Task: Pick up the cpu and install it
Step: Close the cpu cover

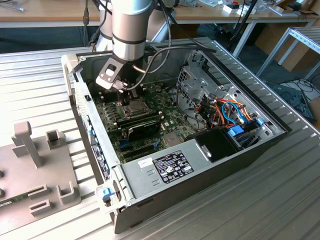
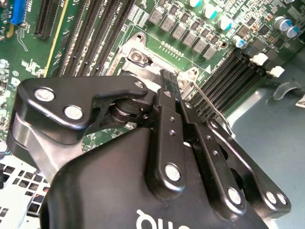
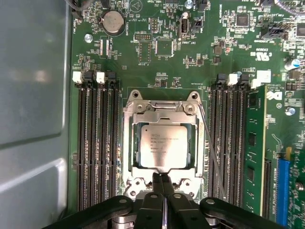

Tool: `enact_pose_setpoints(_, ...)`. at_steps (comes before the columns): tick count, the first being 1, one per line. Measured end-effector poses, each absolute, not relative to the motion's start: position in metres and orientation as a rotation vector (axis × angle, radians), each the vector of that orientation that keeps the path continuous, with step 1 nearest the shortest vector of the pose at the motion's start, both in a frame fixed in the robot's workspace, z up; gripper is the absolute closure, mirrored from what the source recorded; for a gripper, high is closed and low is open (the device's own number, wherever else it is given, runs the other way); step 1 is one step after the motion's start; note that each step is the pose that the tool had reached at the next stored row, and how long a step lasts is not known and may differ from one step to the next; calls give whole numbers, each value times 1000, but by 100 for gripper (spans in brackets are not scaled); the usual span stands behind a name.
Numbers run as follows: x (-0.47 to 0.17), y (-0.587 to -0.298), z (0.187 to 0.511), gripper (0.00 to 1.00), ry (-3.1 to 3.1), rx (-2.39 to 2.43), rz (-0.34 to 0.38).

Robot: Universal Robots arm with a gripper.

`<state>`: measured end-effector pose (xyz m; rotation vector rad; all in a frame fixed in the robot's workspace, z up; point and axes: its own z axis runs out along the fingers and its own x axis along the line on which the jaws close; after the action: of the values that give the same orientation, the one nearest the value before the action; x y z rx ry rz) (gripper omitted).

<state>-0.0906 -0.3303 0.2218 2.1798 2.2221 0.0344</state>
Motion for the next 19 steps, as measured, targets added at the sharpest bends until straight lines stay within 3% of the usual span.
enact_pose_setpoints(19, -81, -330, 236, 89, 2217, 2175, 44)
